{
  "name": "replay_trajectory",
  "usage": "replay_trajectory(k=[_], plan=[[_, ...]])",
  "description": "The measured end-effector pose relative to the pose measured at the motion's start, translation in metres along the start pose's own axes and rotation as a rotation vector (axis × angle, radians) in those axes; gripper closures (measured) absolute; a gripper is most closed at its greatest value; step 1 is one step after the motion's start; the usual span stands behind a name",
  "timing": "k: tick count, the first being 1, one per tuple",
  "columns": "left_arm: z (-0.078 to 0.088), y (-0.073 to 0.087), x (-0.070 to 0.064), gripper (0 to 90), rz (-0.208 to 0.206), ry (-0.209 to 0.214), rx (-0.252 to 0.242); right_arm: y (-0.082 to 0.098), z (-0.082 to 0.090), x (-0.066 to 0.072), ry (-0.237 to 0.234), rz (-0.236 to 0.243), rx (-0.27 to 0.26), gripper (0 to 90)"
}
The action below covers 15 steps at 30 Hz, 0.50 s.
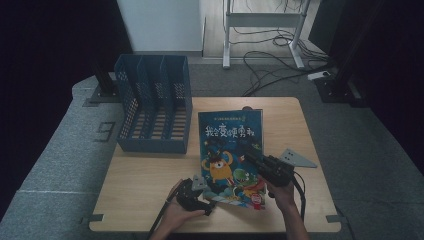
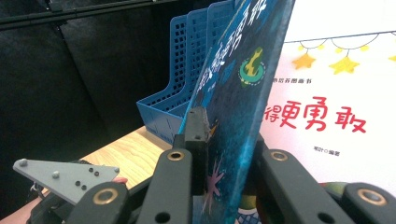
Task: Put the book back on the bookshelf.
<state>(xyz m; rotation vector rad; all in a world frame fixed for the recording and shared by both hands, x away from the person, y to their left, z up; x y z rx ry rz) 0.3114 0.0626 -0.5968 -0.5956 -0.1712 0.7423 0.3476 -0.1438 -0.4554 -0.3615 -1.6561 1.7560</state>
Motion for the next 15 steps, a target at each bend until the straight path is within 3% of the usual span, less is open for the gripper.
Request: replay_trajectory(k=[4, 15], plan=[[-0.0012, -0.0020, 0.0040, 7.1, 0.019, -0.016, 0.002, -0.0018, 0.0025, 0.0036, -0.022, 0.034, -0.004, 80.0], [-0.0012, -0.0028, 0.0100, 7.6, 0.032, -0.037, 0.008, -0.0020, 0.0034, 0.0063, -0.017, 0.070, 0.019, 79.9]])
Point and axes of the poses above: each handheld gripper's, and its own axes: z roughly backward along the jaws, y roughly out of its underside, x roughly to its left, the point moved 7 cm from there along -z, roughly forward along the jaws, and after that the axes turned 5 degrees about x, right-handed, at the moved point
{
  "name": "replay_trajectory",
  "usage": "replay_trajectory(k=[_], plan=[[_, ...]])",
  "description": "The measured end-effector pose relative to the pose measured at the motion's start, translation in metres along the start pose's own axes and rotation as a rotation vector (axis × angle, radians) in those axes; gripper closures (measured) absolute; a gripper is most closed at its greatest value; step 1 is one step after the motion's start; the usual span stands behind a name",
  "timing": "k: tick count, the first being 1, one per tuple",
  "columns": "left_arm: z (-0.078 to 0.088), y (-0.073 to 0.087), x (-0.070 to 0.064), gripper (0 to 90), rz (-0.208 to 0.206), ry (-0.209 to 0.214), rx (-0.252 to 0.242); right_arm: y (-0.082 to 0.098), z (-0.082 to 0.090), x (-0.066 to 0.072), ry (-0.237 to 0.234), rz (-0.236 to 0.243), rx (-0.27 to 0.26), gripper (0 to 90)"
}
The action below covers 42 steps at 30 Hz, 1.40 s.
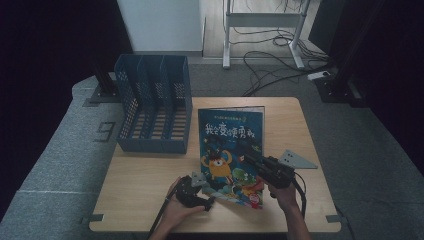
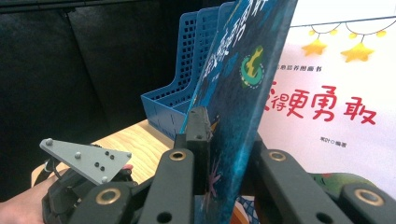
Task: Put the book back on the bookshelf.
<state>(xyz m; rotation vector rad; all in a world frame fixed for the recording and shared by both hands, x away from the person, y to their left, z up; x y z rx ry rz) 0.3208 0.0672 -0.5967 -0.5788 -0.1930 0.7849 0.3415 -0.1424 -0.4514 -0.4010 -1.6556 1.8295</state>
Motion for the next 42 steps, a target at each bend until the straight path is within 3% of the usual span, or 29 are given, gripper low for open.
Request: replay_trajectory(k=[5, 9, 18, 24, 28, 35, 39, 42], plan=[[0.005, 0.001, 0.000, 11.8, 0.018, 0.070, -0.003, 0.000, 0.000, -0.001, 0.000, -0.004, 0.000, 79.9], [0.004, 0.001, 0.001, 13.6, 0.025, 0.039, -0.016, 0.000, 0.000, -0.001, 0.000, 0.000, -0.003, 79.8], [0.003, 0.000, -0.005, 13.8, -0.001, 0.049, -0.001, 0.000, 0.000, -0.001, 0.004, 0.004, -0.007, 79.5], [0.002, -0.001, -0.006, 13.8, -0.001, 0.037, -0.002, 0.000, 0.000, 0.000, 0.003, 0.007, -0.012, 79.5], [0.000, -0.002, -0.005, 12.9, -0.003, 0.007, 0.003, 0.000, 0.000, 0.001, 0.005, 0.012, -0.013, 79.5], [-0.003, -0.006, -0.002, 11.0, 0.020, -0.018, 0.008, -0.004, 0.000, 0.012, -0.002, 0.091, -0.024, 79.9], [-0.003, -0.006, -0.002, 11.0, 0.026, -0.022, 0.005, -0.004, 0.000, 0.012, -0.002, 0.098, -0.021, 80.0], [-0.002, -0.005, -0.002, 12.3, 0.025, -0.002, 0.005, -0.003, 0.001, 0.010, -0.011, 0.092, -0.024, 80.0]])
Point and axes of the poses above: each handheld gripper's, and its own axes: z roughly backward along the jaws, y roughly out of its underside, x roughly to its left, the point moved 7 cm from there along -z, roughly forward along the jaws, and after that the axes turned 5 degrees about x, right-handed, at the moved point
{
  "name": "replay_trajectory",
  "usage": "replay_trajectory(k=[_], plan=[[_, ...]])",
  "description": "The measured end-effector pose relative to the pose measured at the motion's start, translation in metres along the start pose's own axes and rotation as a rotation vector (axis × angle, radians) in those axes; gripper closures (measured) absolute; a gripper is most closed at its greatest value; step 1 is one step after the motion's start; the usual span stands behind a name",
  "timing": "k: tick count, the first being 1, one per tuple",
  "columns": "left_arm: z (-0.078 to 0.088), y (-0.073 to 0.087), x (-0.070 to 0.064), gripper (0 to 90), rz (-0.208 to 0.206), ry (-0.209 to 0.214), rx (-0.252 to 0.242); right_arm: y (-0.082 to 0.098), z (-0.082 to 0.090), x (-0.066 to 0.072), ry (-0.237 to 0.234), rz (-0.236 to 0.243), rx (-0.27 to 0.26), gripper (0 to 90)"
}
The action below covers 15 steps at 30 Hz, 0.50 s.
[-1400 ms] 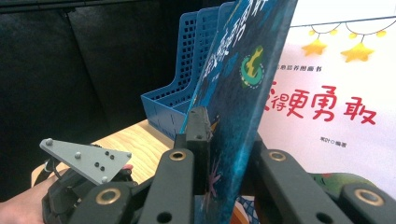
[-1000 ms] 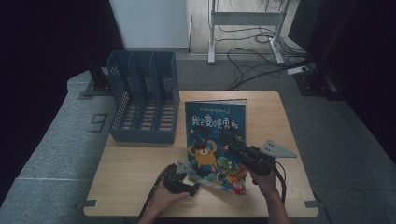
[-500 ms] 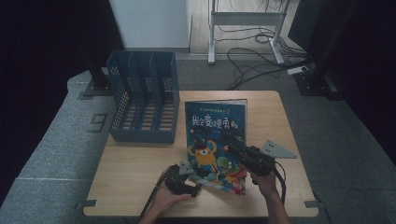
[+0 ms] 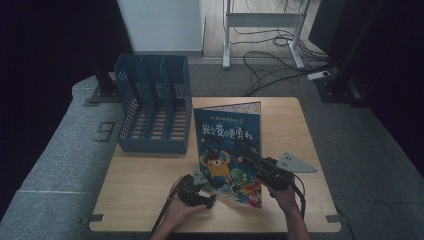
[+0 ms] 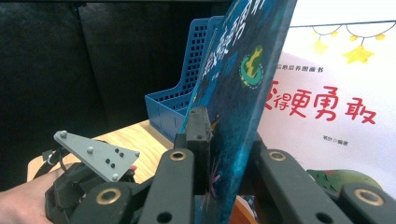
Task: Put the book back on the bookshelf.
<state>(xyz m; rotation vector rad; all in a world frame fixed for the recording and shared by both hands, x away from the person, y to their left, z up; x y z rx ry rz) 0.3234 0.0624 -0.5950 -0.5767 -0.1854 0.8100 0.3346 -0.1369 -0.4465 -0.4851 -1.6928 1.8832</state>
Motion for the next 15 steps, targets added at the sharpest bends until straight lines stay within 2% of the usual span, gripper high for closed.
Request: replay_trajectory(k=[4, 9, 15], plan=[[0.0018, 0.0010, -0.0003, 13.2, 0.001, 0.028, -0.003, 0.0002, 0.0001, -0.0004, -0.001, -0.003, 0.003, 79.7], [0.0009, 0.0007, -0.0015, 13.4, 0.001, 0.021, -0.011, 0.0011, 0.0013, -0.0011, -0.004, 0.004, 0.012, 79.2], [-0.0014, -0.0002, -0.0022, 13.5, -0.005, -0.010, -0.019, 0.0008, 0.0023, 0.0001, -0.010, 0.006, 0.021, 79.5]])
Point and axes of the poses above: each handheld gripper's, and its own axes: z roughly backward along the jaws, y roughly out of its underside, x roughly to its left, the point moved 7 cm from there along -z, roughly forward along the jaws, and after that the axes turned 5 degrees about x, right-handed, at the moved point
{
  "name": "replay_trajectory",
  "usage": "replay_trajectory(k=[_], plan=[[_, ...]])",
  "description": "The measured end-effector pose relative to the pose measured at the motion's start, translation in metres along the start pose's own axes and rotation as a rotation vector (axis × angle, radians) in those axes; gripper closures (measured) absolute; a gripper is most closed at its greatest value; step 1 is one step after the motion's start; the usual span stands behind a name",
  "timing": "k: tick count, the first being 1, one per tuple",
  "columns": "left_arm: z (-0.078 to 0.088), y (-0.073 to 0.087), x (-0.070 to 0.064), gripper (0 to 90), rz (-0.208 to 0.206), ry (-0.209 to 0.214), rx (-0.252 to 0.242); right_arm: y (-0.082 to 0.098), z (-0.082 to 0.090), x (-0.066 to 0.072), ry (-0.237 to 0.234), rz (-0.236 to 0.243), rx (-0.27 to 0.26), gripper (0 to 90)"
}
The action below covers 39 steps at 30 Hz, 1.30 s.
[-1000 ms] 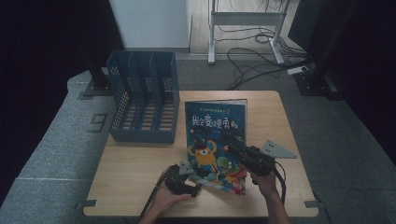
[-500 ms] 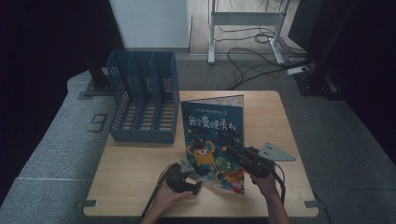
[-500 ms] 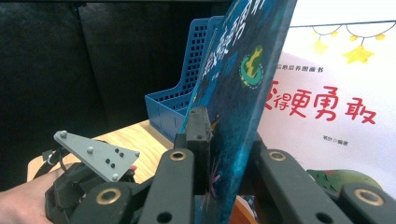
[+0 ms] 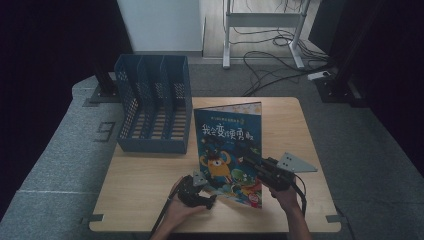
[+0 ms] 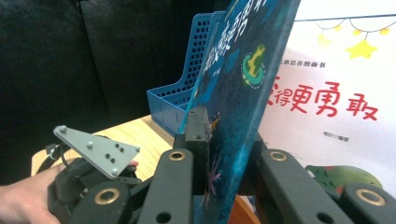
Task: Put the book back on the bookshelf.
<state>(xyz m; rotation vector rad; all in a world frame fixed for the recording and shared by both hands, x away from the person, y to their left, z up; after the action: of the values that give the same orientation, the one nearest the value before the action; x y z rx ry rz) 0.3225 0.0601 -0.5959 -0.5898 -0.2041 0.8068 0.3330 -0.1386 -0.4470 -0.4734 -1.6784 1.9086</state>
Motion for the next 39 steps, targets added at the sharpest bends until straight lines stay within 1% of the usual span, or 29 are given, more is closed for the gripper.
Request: replay_trajectory(k=[5, 7, 9, 10, 12, 16, 22, 25, 29, 34, 37, 39], plan=[[-0.002, -0.002, 0.002, 11.8, -0.003, -0.006, 0.004, -0.002, 0.000, 0.005, 0.014, 0.026, 0.008, 79.5], [-0.003, -0.004, 0.004, 11.8, 0.015, -0.021, -0.005, -0.003, 0.000, 0.005, 0.016, 0.039, 0.004, 79.6], [-0.003, -0.004, 0.006, 12.2, 0.021, -0.022, -0.005, -0.003, 0.000, 0.007, 0.031, 0.070, -0.002, 79.3], [-0.003, -0.004, 0.006, 12.3, 0.020, -0.021, -0.005, -0.004, 0.000, 0.007, 0.036, 0.071, -0.001, 79.2], [-0.003, -0.004, 0.006, 12.3, 0.024, -0.016, -0.010, -0.003, 0.000, 0.005, 0.030, 0.067, -0.001, 79.3], [-0.002, -0.003, 0.005, 13.8, 0.026, -0.013, -0.010, 0.000, 0.001, -0.001, 0.008, 0.029, -0.007, 79.6], [0.001, -0.002, 0.007, 14.0, 0.028, 0.026, -0.015, 0.000, 0.002, 0.000, 0.010, 0.051, 0.008, 78.7], [0.003, -0.001, 0.010, 14.1, 0.034, 0.028, -0.025, 0.001, 0.003, -0.002, 0.001, 0.051, 0.015, 78.4], [0.010, -0.004, 0.014, 14.1, 0.048, 0.032, -0.056, 0.004, 0.005, -0.005, 0.002, 0.037, 0.023, 77.6], [0.025, -0.010, 0.021, 14.9, 0.085, 0.041, -0.126, 0.005, 0.007, -0.005, -0.012, 0.032, 0.029, 78.7], [0.035, -0.014, 0.024, 15.3, 0.087, 0.037, -0.165, 0.007, 0.008, -0.004, -0.026, 0.026, 0.023, 79.5], [0.041, -0.016, 0.027, 15.3, 0.087, 0.037, -0.187, 0.007, 0.009, -0.004, -0.028, 0.027, 0.025, 79.5]])
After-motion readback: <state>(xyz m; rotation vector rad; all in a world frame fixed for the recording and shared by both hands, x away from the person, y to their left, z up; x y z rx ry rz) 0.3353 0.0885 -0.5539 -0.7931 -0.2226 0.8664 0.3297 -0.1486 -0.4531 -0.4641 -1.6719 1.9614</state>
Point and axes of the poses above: each handheld gripper's, and its own axes: z roughly backward along the jaws, y roughly out of its underside, x roughly to its left, the point moved 7 cm from there along -z, roughly forward along the jaws, and after that the axes turned 5 degrees about x, right-handed, at the moved point
